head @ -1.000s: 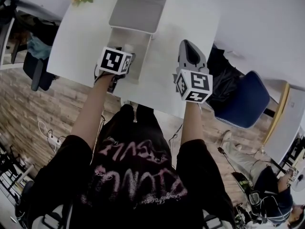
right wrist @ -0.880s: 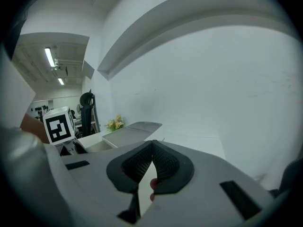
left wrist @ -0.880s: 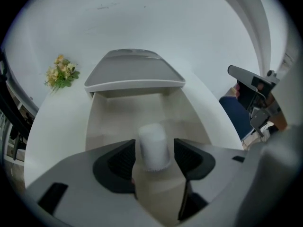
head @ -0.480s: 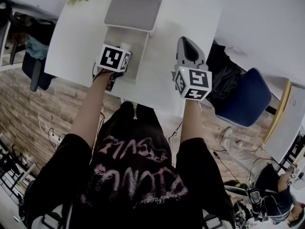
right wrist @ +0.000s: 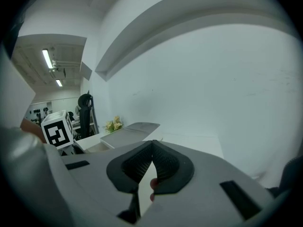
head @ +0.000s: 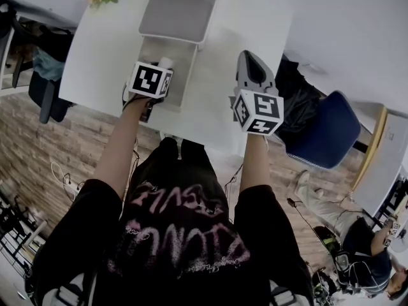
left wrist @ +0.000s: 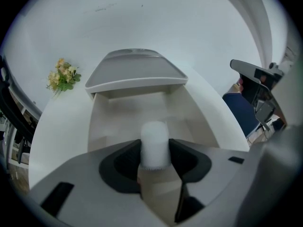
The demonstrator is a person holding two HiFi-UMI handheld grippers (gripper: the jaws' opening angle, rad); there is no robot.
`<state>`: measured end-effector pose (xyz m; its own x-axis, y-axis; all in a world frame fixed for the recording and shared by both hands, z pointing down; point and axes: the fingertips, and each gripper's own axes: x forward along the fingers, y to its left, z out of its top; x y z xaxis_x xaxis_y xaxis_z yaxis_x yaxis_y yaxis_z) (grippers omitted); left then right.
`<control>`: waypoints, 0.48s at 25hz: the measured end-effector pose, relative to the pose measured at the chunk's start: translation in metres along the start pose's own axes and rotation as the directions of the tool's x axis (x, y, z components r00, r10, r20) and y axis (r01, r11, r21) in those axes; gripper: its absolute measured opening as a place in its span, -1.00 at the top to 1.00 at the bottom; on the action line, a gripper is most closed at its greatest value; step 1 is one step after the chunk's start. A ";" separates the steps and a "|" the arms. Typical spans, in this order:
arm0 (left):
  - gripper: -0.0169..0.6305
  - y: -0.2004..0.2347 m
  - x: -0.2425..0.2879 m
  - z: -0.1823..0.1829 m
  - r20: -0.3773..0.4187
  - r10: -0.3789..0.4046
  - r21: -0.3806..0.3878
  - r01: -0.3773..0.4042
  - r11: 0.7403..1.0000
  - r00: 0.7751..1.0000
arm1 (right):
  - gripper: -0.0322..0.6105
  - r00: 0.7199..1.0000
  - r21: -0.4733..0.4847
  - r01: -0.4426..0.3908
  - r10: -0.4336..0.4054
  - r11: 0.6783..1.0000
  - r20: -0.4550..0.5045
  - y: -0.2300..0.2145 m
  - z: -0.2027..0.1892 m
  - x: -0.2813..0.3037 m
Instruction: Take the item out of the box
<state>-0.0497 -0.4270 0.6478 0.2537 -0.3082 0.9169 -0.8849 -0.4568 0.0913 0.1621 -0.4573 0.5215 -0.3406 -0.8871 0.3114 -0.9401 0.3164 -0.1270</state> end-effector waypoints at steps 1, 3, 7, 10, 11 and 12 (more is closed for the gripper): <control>0.37 -0.001 -0.002 0.001 0.009 -0.001 0.001 0.001 1.000 1.000 | 0.87 1.000 -0.001 0.000 0.000 1.000 0.002 0.001 0.001 -0.001; 0.37 -0.002 -0.006 0.001 0.026 -0.003 -0.001 0.003 1.000 1.000 | 0.87 1.000 -0.001 0.003 -0.003 1.000 0.005 0.002 0.003 -0.004; 0.37 -0.002 -0.015 0.001 0.074 -0.011 -0.018 0.013 1.000 0.997 | 0.87 1.000 0.003 0.006 -0.006 1.000 0.010 0.005 0.006 -0.008; 0.38 -0.002 -0.024 0.006 0.127 -0.017 -0.020 0.020 1.000 0.992 | 0.87 1.000 -0.001 0.005 -0.005 1.000 0.017 0.009 0.011 -0.010; 0.38 -0.002 -0.028 0.008 0.144 -0.019 -0.019 0.022 1.000 0.989 | 0.87 1.000 -0.002 0.005 -0.005 1.000 0.020 0.010 0.012 -0.011; 0.38 -0.002 -0.031 0.009 0.162 -0.020 -0.018 0.024 1.000 0.987 | 0.87 1.000 -0.003 0.005 -0.005 1.000 0.022 0.012 0.013 -0.012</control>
<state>-0.0519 -0.4237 0.6159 0.3316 -0.4296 0.8399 -0.8857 -0.4485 0.1202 0.1553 -0.4477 0.5038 -0.3358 -0.8959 0.2910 -0.9418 0.3132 -0.1225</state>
